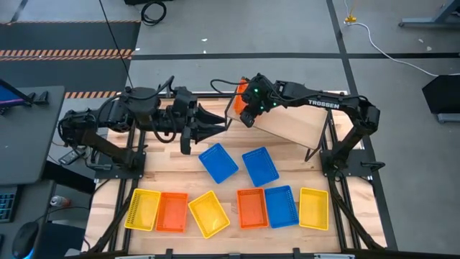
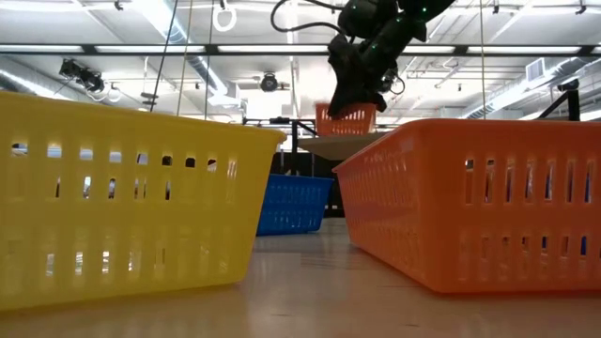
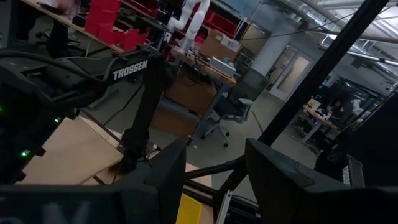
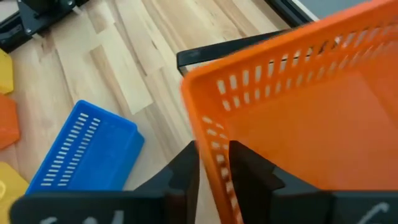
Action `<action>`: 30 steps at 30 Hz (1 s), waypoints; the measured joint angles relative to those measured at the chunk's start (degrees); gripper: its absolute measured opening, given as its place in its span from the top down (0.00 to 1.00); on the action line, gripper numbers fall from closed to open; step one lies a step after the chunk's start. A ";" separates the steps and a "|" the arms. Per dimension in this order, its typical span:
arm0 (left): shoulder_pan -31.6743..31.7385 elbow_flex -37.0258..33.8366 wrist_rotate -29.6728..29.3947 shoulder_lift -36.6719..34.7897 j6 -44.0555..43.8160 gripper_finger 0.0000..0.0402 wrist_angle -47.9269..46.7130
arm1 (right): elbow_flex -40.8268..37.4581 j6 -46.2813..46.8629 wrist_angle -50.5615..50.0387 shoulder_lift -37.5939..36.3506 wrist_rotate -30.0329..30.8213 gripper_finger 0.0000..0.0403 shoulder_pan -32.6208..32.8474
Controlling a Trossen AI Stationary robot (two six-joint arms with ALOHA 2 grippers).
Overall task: Stack baskets on shelf by color
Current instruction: Put the top orange basket on the shelf
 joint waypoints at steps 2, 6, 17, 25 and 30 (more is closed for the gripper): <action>0.02 0.00 0.00 -0.06 0.32 0.57 0.00 | -0.01 0.59 0.01 0.00 -0.48 0.74 -0.01; 0.11 0.00 0.00 -0.08 2.13 0.57 -0.20 | -0.01 0.69 0.00 0.00 -1.33 0.70 -0.01; 2.96 0.00 0.00 -0.08 2.54 0.57 -0.97 | -0.01 1.93 -1.54 -4.43 -5.14 0.59 0.00; 2.97 0.00 -7.02 -0.08 3.88 0.57 -9.35 | -0.01 -0.04 -6.57 -10.42 -6.07 0.59 -0.33; 3.04 0.00 -14.15 0.06 4.45 0.57 -13.76 | 0.01 -1.82 -10.66 -15.04 -6.15 0.59 -1.26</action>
